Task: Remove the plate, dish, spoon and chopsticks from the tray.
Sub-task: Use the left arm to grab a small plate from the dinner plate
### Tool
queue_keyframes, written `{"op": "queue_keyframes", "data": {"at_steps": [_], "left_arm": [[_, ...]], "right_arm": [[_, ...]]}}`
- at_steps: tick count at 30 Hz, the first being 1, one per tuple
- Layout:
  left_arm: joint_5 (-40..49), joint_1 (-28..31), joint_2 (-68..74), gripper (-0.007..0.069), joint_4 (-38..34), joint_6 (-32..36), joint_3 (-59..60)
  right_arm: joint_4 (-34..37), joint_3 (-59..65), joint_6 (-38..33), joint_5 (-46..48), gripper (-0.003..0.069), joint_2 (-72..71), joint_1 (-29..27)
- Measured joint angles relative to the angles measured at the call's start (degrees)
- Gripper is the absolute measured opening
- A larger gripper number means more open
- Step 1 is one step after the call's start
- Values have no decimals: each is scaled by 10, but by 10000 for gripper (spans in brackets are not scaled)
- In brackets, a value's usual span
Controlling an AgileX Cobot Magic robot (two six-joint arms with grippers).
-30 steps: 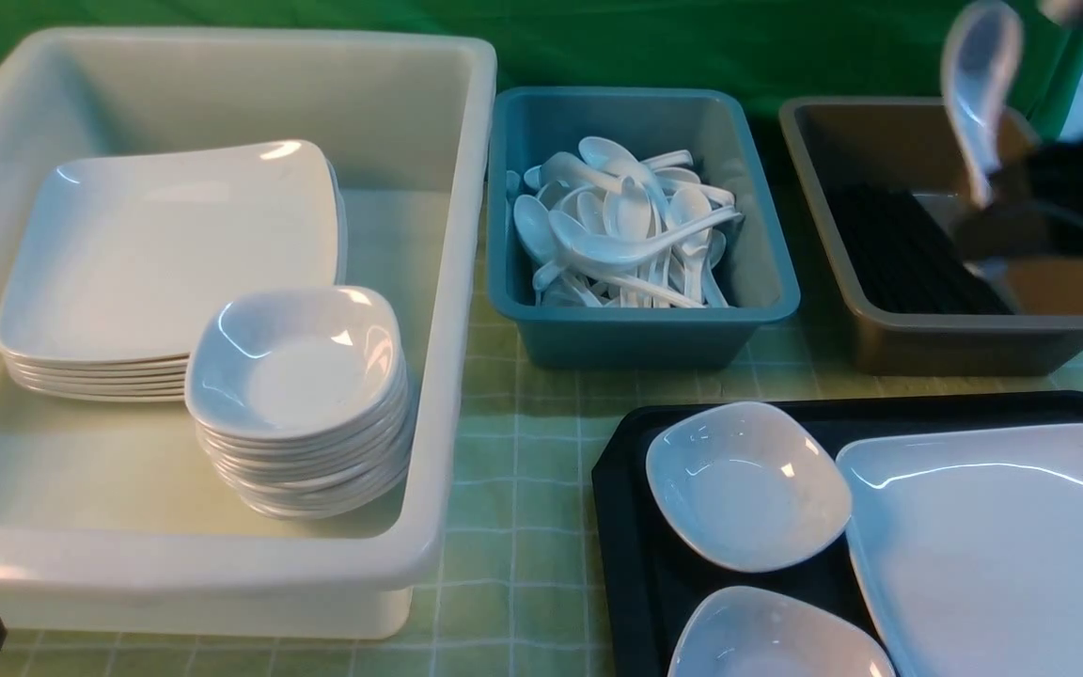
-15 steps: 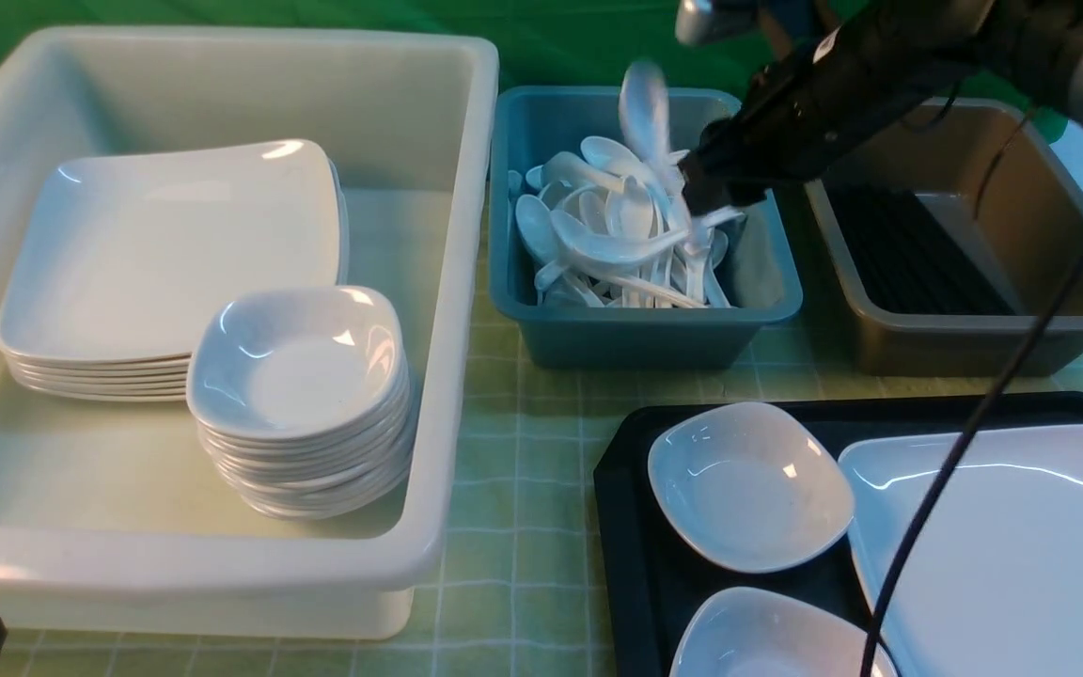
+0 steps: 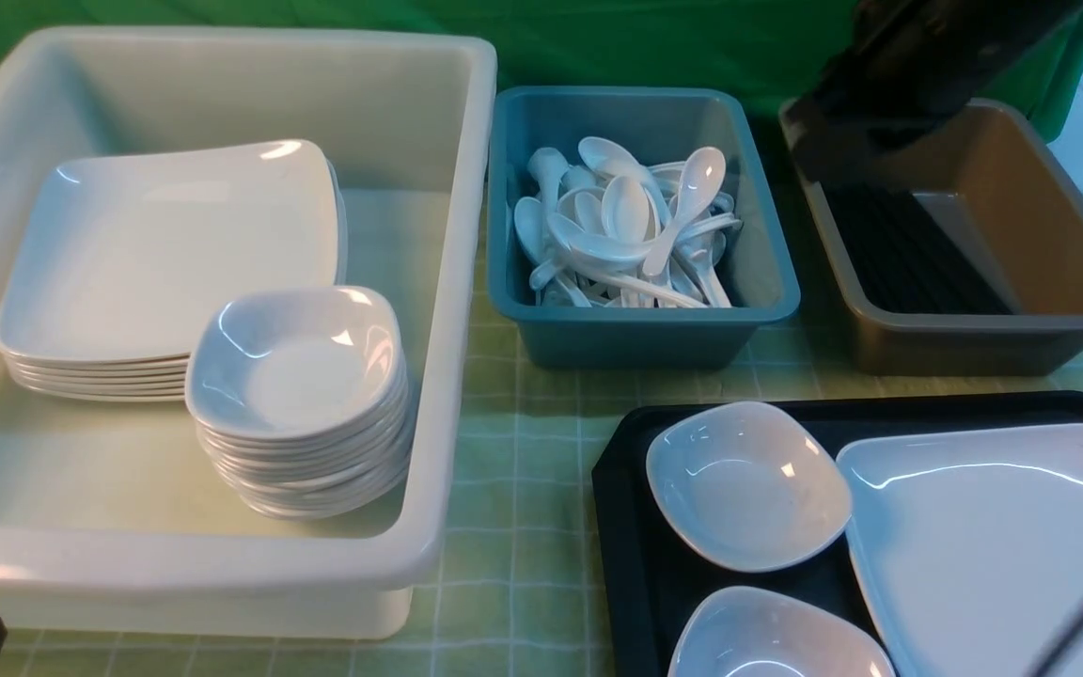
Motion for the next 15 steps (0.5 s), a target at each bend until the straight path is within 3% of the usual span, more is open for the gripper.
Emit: {"op": "queue_keyframes", "data": {"at_steps": [5, 7, 9, 15], "left_arm": [[-1, 0, 0, 224, -3, 0, 0], [-5, 0, 0, 224, -40, -8, 0], [-17, 0, 0, 224, -111, -38, 0], [-74, 0, 0, 224, -461, -172, 0]], "right_arm": [[-2, 102, 2, 4, 9, -158, 0], [-2, 154, 2, 6, 10, -215, 0], [-3, 213, 3, 6, 10, -274, 0], [-26, 412, 1, -1, 10, -416, 0]]}}
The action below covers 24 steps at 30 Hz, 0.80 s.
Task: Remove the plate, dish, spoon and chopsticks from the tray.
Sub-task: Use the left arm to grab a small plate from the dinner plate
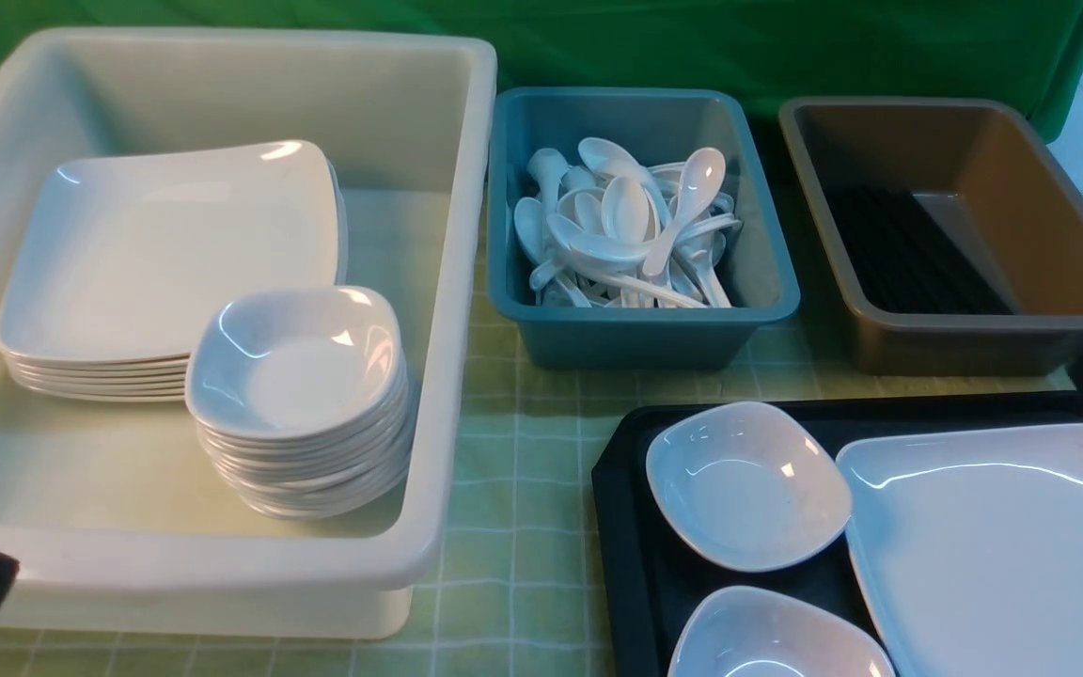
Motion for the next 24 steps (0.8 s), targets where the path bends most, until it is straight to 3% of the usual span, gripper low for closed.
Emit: {"op": "queue_keyframes", "data": {"at_steps": [5, 9, 12, 13, 18, 19, 20, 22, 24], "left_arm": [[-33, 0, 0, 219, -76, -31, 0], [0, -8, 0, 164, -98, -28, -33], [96, -16, 45, 32, -60, 36, -179], [109, -16, 51, 22, -52, 41, -188], [352, -16, 243, -14, 43, 90, -394], [437, -16, 306, -15, 50, 113, -433], [524, -17, 378, -17, 50, 150, -464], [596, -19, 468, -18, 21, 206, -485], [609, -34, 528, -18, -20, 249, -492]], "right_arm": [[-37, 101, 1, -16, 10, -88, 0], [-47, 131, 1, -35, 10, -142, 0], [-58, 136, 9, -48, 14, -182, 0], [-58, 136, 10, -48, 14, -184, 0], [-62, 136, 20, -50, 15, -190, 0], [-62, 137, 21, -50, 16, -190, 0], [-62, 137, 23, -50, 18, -190, 0], [-62, 137, 26, -50, 18, -190, 0], [-62, 137, 28, -52, 18, -190, 0]]}}
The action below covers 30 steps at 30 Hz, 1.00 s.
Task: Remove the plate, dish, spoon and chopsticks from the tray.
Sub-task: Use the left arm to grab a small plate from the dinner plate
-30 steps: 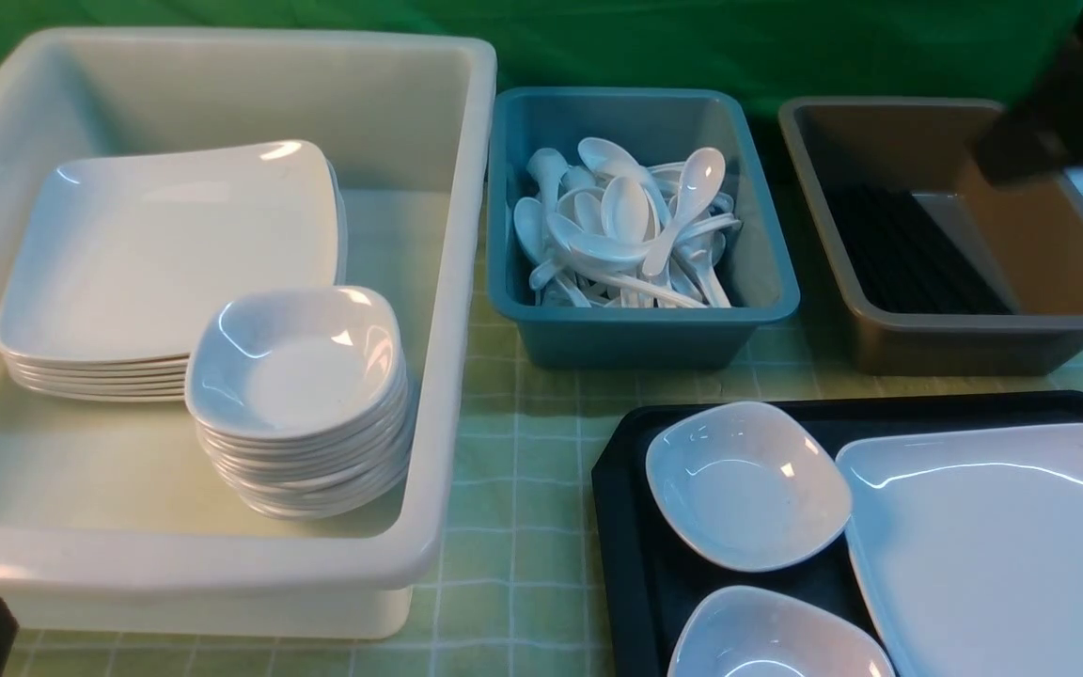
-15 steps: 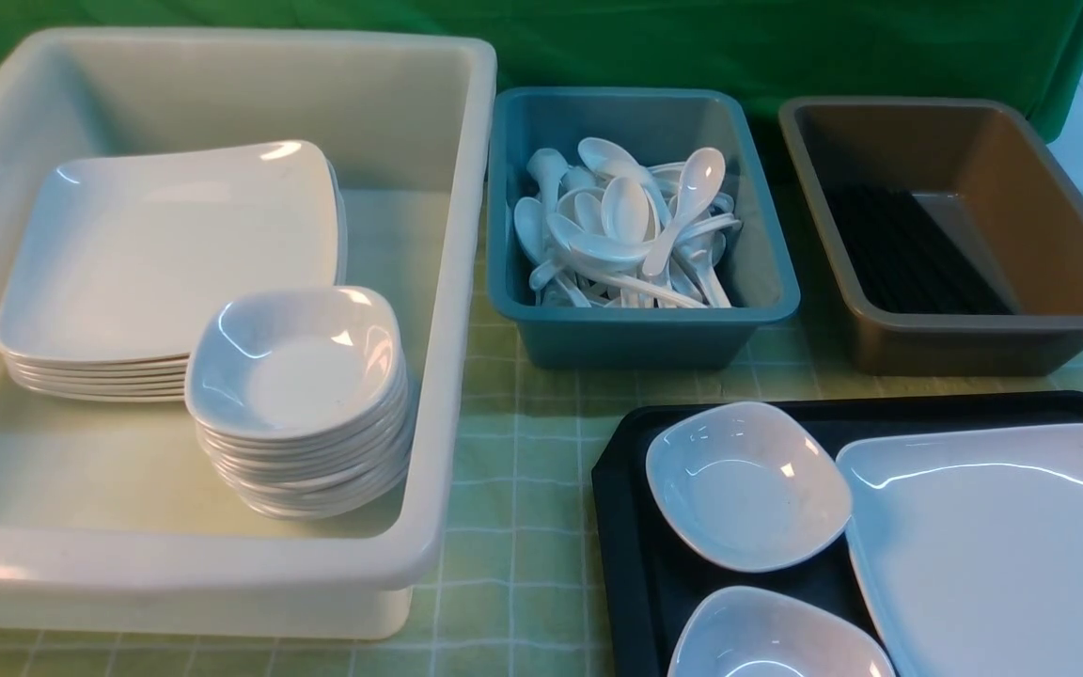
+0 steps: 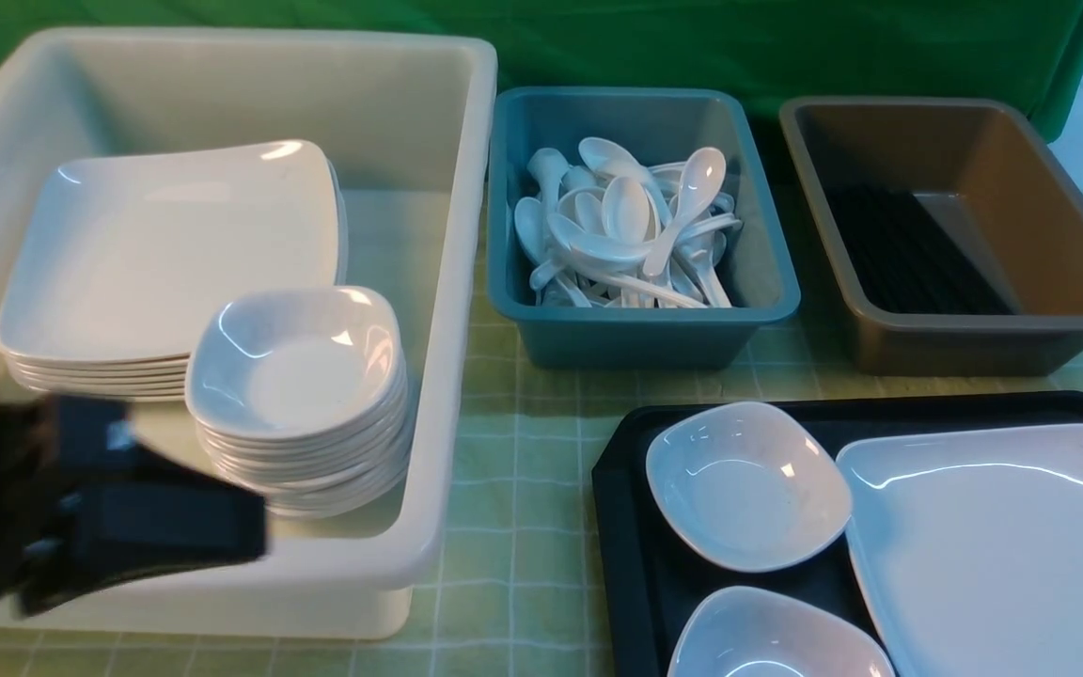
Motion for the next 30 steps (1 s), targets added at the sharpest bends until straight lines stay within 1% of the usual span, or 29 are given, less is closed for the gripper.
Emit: {"op": "queue_keyframes", "data": {"at_steps": [1, 2, 3, 4, 5, 6, 7, 8, 9, 12, 13, 14, 15, 17, 18, 19, 22, 23, 26, 30], "left_arm": [[-5, -11, 19, -18, -13, 17, -2], [-15, -35, 47, -18, -26, 28, -7], [-39, -73, 78, -18, -31, 34, -14], [-47, -80, 88, -18, -30, 34, -17], [-72, -134, 118, -18, -13, 27, -30], [-95, -190, 156, -15, 23, 3, -50], [-98, -198, 161, -15, 29, 3, -53], [-114, -260, 206, -6, 78, -29, -85], [-121, -296, 234, 4, 118, -52, -108], [-123, -369, 307, 59, 221, -109, -177], [-122, -384, 318, 71, 235, -115, -188], [-118, -405, 347, 99, 267, -129, -216], [-106, -429, 392, 160, 305, -141, -262], [-94, -443, 430, 204, 317, -143, -301], [-81, -450, 462, 254, 323, -145, -333], [-74, -453, 482, 280, 326, -144, -357], [-53, -456, 550, 364, 328, -119, -413], [-51, -456, 567, 381, 328, -110, -426], [-51, -456, 610, 401, 332, -82, -448], [-53, -456, 644, 403, 332, -53, -452]], "right_arm": [[0, 0, 1, 0, 18, 0, 0], [0, 0, 1, -1, 18, 0, 0], [0, 0, 1, -3, 20, 0, 0], [0, 0, 1, -4, 21, 0, 0], [0, 0, 1, -9, 24, 0, 0], [0, 0, 1, -12, 25, 0, 0], [0, 0, 1, -12, 26, 0, 0], [0, 0, 2, -15, 29, 0, 0], [0, 0, 2, -16, 30, 0, 0], [0, 0, 2, -16, 31, 0, 0], [0, 0, 2, -16, 32, 0, 0], [0, 0, 2, -16, 33, 0, 0], [0, 0, 2, -17, 36, 0, 0], [0, 0, 2, -17, 38, 0, 0], [0, 0, 2, -17, 40, 0, 0], [0, 0, 3, -17, 40, 0, 0], [0, 0, 5, -17, 43, 0, 0], [0, 0, 6, -17, 46, 0, 0], [0, 0, 10, -18, 50, 0, 0], [0, 0, 16, -18, 50, 0, 0]]}}
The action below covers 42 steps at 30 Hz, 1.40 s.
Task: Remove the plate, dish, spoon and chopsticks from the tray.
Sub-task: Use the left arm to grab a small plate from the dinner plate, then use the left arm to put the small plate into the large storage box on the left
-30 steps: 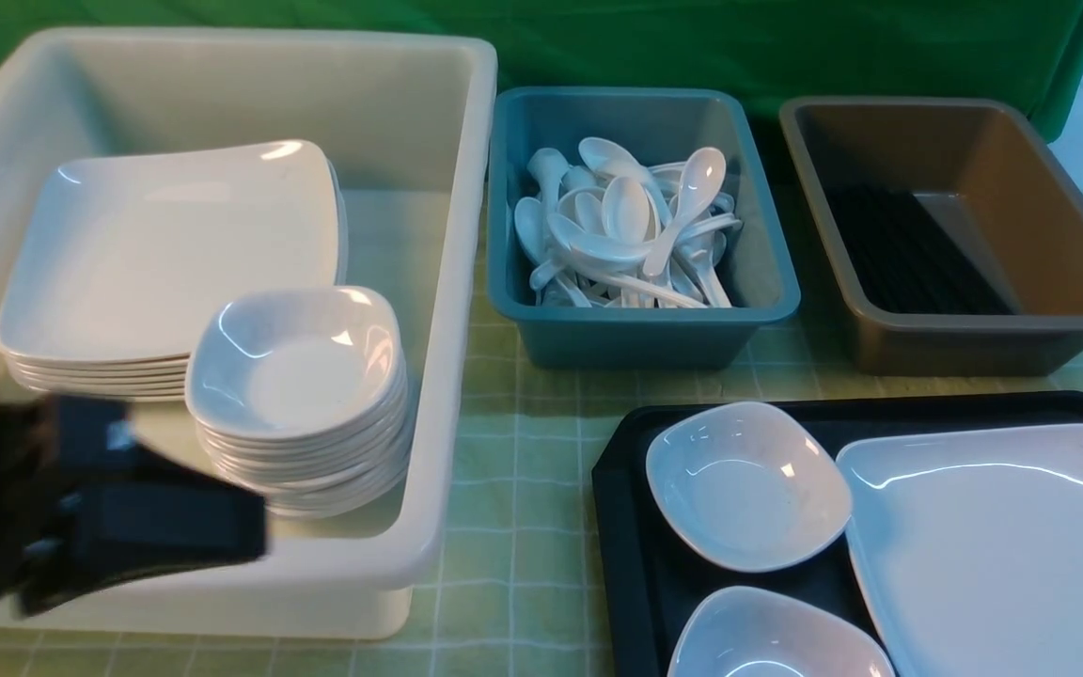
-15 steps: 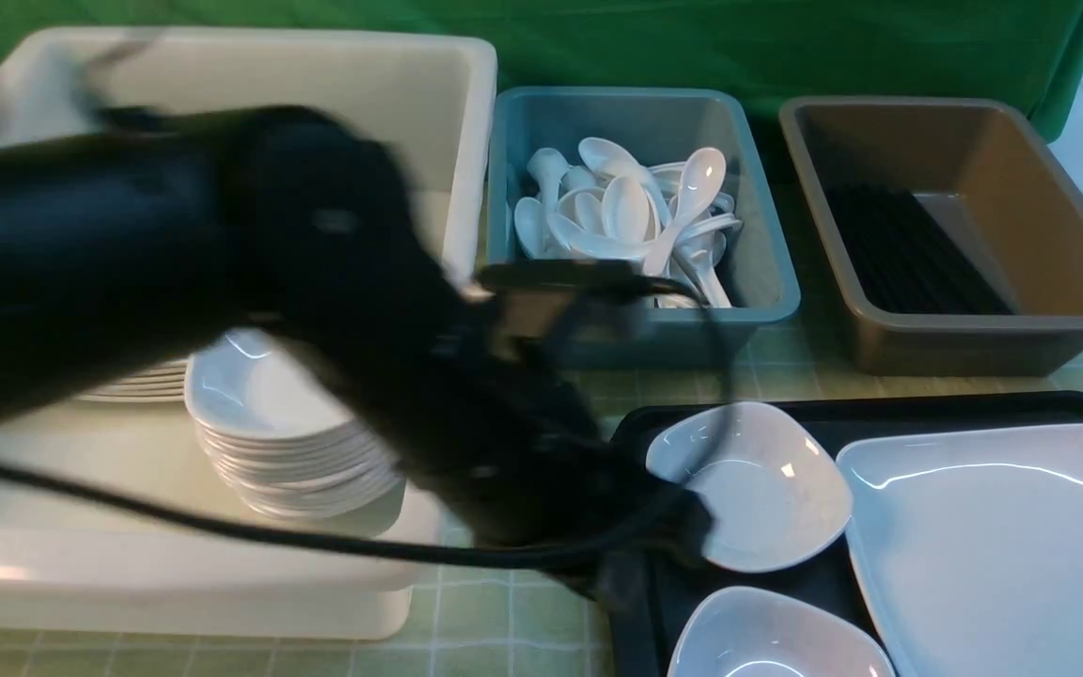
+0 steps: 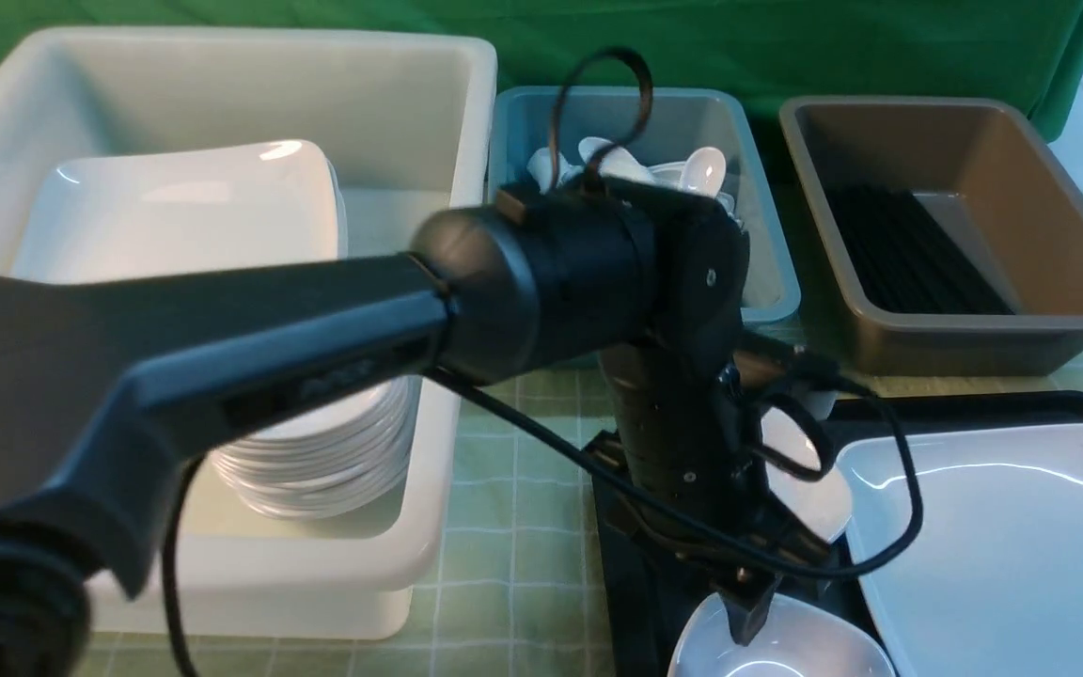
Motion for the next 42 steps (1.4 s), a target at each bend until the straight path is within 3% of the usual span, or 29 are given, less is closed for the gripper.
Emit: {"op": "queue_keyframes", "data": {"at_steps": [12, 16, 17, 19, 20, 22, 31, 33, 37, 42], "left_arm": [[-42, 0, 58, 392, -28, 15, -2], [-51, 0, 58, 321, -30, 16, -3], [-50, 0, 58, 247, -31, 9, -3], [-46, 0, 58, 182, -31, 3, -3], [-33, 0, 58, 104, -34, -6, -3], [-21, 0, 54, 59, -41, -20, -4], [4, 11, -59, 12, -3, -91, -4], [19, 26, -95, 12, 0, -96, -5], [63, 110, -195, 12, -1, -97, -7], [74, 283, -292, 12, 2, -54, 2]], "right_arm": [[0, 0, 1, -1, 51, 0, 0], [0, 0, 1, -1, 51, 0, 0], [0, 0, 1, -1, 52, 0, 0], [0, 0, 1, -1, 53, 0, 0], [0, 0, 1, -2, 55, 0, 0], [0, 0, 1, -2, 57, 0, 0], [0, 0, 1, -2, 67, 0, 0], [0, 0, 1, -2, 68, 0, 0], [0, 0, 1, -6, 71, 0, 0], [0, 0, 1, -10, 80, 0, 0]]}}
